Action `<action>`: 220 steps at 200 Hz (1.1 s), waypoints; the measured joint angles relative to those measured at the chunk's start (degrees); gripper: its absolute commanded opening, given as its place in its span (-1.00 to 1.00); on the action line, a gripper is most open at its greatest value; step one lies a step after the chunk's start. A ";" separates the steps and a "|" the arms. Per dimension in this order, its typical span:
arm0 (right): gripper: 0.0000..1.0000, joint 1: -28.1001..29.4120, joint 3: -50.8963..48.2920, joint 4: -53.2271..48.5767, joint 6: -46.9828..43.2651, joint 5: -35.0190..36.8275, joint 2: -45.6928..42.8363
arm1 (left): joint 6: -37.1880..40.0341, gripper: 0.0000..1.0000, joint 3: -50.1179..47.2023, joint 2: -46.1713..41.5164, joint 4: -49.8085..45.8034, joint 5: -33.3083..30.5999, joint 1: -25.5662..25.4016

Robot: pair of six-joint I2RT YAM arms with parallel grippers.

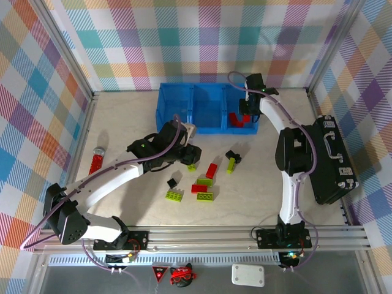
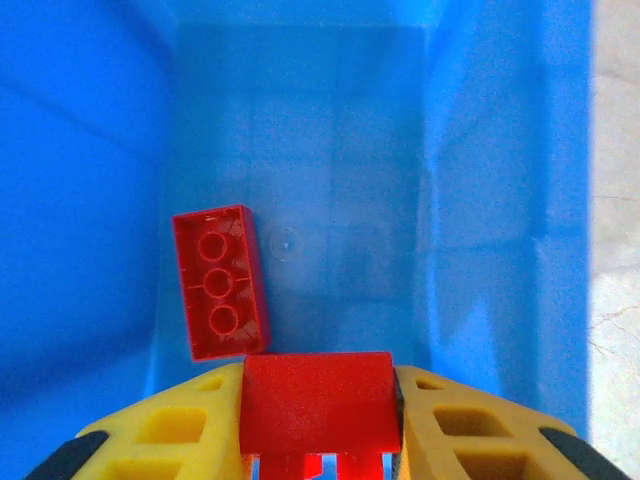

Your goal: Sort the legos into containers by color

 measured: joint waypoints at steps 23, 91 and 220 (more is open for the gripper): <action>-0.26 0.00 0.81 -0.83 -0.31 0.26 2.25 | -0.02 -0.04 0.00 0.00 -0.42 -0.02 0.00; 0.08 0.39 0.92 -2.64 -0.55 0.63 3.74 | -0.04 -0.04 0.00 0.00 -0.42 0.02 0.00; 0.08 0.70 -3.30 -5.95 0.61 -3.13 -11.74 | -0.04 -0.03 1.57 3.91 -0.24 2.99 0.00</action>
